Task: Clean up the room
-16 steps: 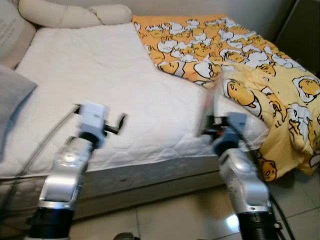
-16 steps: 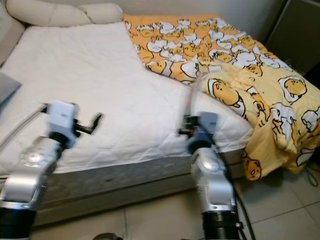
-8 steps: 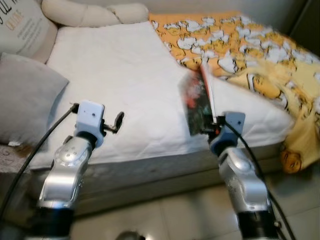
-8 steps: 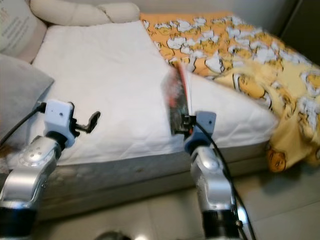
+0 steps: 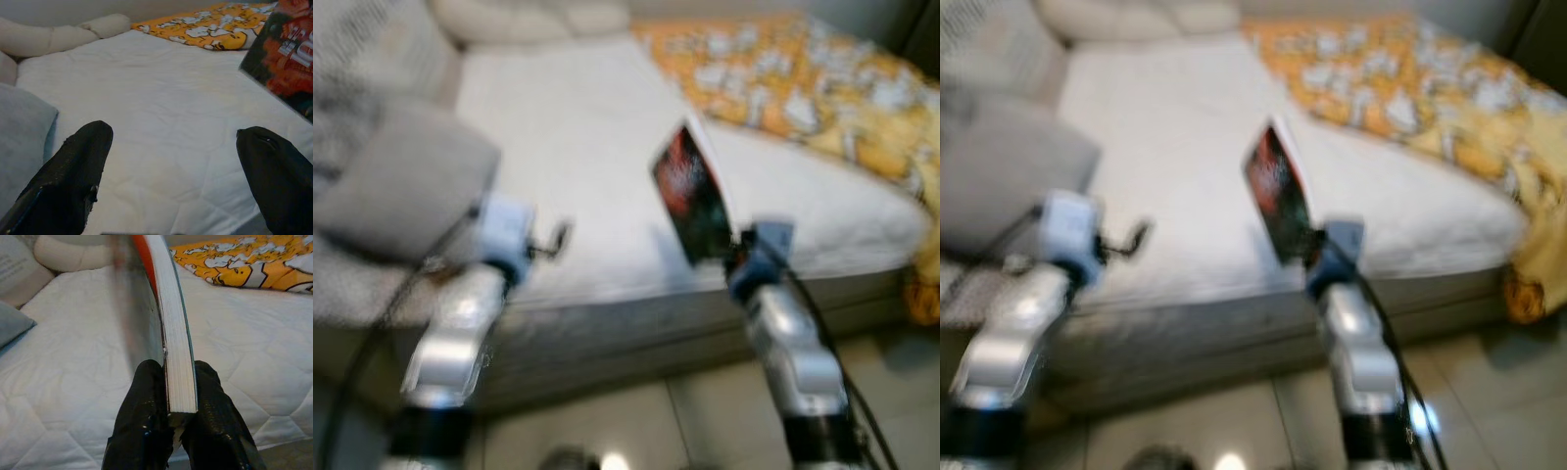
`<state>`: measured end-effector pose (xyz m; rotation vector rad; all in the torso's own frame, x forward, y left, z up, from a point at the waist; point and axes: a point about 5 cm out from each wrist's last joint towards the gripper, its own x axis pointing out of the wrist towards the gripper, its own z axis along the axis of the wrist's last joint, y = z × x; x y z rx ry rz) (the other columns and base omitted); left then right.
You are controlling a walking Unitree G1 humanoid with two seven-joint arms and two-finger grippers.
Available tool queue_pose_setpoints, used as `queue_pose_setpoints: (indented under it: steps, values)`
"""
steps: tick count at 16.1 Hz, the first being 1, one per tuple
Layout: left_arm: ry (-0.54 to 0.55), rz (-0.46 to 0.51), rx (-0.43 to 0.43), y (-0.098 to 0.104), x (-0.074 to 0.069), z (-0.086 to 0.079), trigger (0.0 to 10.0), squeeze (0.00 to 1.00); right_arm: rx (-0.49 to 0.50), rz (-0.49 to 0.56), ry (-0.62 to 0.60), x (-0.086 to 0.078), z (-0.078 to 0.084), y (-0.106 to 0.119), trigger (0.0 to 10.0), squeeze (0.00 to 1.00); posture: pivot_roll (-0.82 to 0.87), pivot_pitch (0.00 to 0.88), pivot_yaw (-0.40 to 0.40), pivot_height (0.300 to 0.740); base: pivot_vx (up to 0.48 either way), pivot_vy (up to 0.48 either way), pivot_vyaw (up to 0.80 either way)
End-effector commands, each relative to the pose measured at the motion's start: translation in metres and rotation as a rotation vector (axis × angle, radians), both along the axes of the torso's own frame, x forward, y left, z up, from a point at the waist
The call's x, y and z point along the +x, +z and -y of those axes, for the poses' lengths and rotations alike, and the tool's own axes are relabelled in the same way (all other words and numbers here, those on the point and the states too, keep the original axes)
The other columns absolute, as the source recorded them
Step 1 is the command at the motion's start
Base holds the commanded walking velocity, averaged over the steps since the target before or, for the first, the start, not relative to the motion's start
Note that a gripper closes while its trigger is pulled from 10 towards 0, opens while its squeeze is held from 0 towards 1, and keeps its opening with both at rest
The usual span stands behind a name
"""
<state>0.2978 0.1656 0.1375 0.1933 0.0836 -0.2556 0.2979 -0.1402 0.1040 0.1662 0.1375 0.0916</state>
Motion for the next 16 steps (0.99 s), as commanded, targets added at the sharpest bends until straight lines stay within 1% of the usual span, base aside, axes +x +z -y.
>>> queue_pose_setpoints:
  steps: [1,6,9,12,13,16]
  values:
    - [0.027,0.012,0.015,0.0036,0.0008,-0.0083,10.0,0.00,0.009,0.064,-0.010,0.0028,0.0001,0.0132,10.0,0.00,0.11,0.000,-0.013,0.740,0.000,0.266,0.00]
    - [0.021,0.031,0.030,0.0050,0.0007,-0.0065,10.0,0.00,0.005,0.066,-0.004,0.0024,-0.0002,0.0126,10.0,0.00,0.12,0.000,-0.014,0.740,0.000,0.000,0.00]
    - [0.018,0.038,0.033,0.0056,0.0011,-0.0064,10.0,0.00,-0.058,0.075,0.032,0.0030,-0.0035,0.0132,10.0,0.00,0.12,0.000,-0.014,0.740,0.000,0.000,0.00]
    - [0.012,0.040,0.030,0.0059,0.0011,-0.0052,10.0,0.00,-0.054,0.078,0.027,0.0029,-0.0030,0.0131,10.0,0.00,0.12,0.000,-0.013,0.740,0.000,0.000,0.80]
    - [0.011,0.041,0.030,0.0061,0.0010,-0.0050,10.0,0.00,-0.017,0.065,-0.001,0.0025,-0.0014,0.0113,10.0,0.00,0.12,0.000,-0.013,0.740,0.000,0.000,0.00]
    - [0.013,0.043,0.030,0.0068,0.0014,-0.0058,10.0,0.00,-0.030,0.069,0.007,0.0031,-0.0011,0.0122,10.0,0.00,0.12,0.000,-0.011,0.740,0.000,0.000,0.00]
